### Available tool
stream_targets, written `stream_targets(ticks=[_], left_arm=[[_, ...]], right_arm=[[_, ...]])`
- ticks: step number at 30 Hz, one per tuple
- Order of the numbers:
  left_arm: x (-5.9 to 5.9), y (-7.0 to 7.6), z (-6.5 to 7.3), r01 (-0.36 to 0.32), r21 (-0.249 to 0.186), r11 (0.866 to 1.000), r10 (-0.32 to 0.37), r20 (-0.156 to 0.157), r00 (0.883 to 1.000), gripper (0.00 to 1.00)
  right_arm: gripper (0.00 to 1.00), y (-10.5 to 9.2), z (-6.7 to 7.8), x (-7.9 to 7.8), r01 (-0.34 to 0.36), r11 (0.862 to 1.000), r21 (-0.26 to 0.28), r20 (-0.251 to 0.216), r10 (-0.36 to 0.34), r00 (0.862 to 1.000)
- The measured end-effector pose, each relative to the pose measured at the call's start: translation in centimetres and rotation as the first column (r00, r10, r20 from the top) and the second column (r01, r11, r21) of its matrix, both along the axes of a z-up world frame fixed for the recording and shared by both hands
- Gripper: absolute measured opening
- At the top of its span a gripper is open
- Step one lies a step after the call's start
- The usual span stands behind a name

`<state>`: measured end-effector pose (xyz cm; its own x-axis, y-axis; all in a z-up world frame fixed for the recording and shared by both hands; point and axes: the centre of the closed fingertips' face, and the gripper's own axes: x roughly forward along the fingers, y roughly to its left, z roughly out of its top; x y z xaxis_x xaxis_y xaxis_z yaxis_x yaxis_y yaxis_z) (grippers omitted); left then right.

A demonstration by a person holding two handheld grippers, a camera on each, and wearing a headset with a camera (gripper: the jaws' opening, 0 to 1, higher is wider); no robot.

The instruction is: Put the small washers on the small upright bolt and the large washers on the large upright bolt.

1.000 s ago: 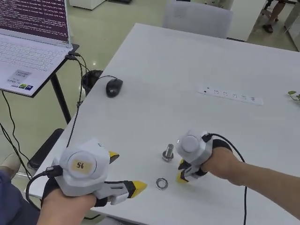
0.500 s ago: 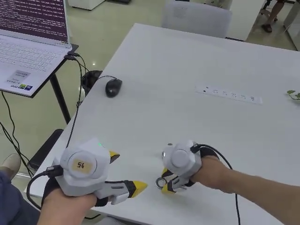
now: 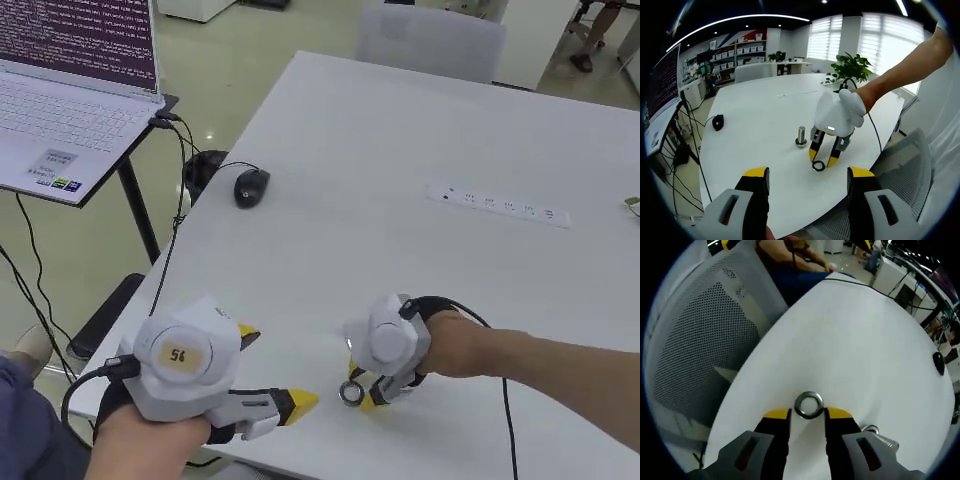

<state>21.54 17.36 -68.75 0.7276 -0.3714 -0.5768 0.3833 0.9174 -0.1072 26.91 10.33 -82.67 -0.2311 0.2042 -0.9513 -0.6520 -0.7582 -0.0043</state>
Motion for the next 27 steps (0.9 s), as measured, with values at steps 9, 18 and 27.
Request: stream_targets(ticks=[9,18,27], left_arm=[[0.47,0.05,0.12,-0.002,-0.002,1.000,0.002,0.005,1.000,0.62],[0.59,-0.21,0.18,0.005,-0.004,1.000,-0.005,0.007,1.000,0.62],[0.23,-0.09,0.02,0.005,-0.001,1.000,-0.005,0.002,1.000,0.62]], right_arm=[[0.24,0.09,-0.05,-0.20,-0.039,0.999,-0.009,0.004,0.039,0.999],[0.24,-0.04,-0.04,0.04,0.090,0.996,0.018,-0.033,-0.089,0.995],[0.27,0.28,-0.05,-0.45,-0.033,0.999,-0.005,0.002,0.033,0.999]])
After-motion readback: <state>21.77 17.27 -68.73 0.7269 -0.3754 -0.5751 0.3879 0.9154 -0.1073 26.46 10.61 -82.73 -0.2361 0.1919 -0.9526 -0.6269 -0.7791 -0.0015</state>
